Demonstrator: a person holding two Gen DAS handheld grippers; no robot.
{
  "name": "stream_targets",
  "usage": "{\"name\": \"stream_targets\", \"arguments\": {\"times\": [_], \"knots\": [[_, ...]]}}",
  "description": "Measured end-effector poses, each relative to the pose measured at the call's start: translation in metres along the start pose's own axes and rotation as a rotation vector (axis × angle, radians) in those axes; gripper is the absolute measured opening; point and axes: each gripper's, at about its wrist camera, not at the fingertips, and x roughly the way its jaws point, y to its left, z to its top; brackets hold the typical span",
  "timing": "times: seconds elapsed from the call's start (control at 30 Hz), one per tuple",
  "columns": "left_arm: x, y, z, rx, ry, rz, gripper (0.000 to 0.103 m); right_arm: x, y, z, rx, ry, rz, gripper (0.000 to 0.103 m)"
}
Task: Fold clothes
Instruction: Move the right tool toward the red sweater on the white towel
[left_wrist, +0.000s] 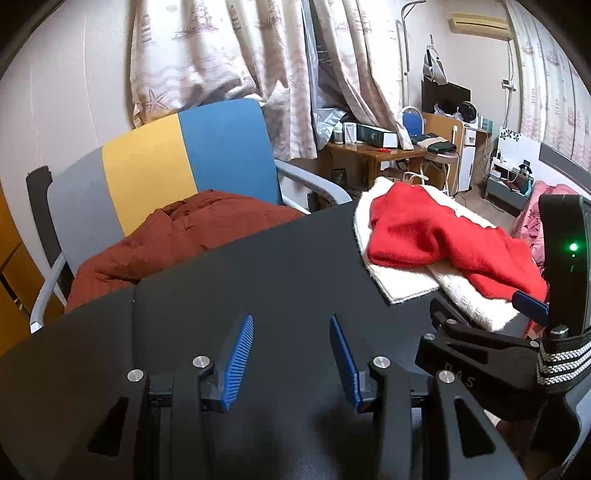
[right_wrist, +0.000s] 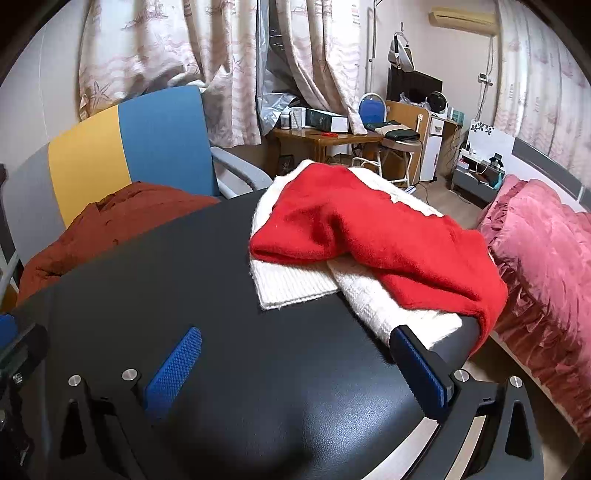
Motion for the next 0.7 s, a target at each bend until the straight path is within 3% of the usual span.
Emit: {"name": "stream_targets", "arguments": {"times": [0.2,0.33,0.5,0.7], "knots": [[0.013,0.010,-0.013,-0.004,0.042,0.000,0.045,-0.003,0.001,-0.003,-0.011,0.003,0.007,0.103],[0.030,0.022,-0.031,-0.008,0.099,-0.016,0.046,0.013,-0.011,-0.018,0.009,0.005,0.161,0.103],[0.070,0.053,-0.080,-0.034,0.241,-0.061,0.046,0.039,-0.056,-0.022,0.069,-0.006,0.298,0.103],[0.102,0.079,-0.119,-0.075,0.349,-0.025,0.047,0.079,-0.138,0.012,0.254,-0.004,0.293,0.103]]}}
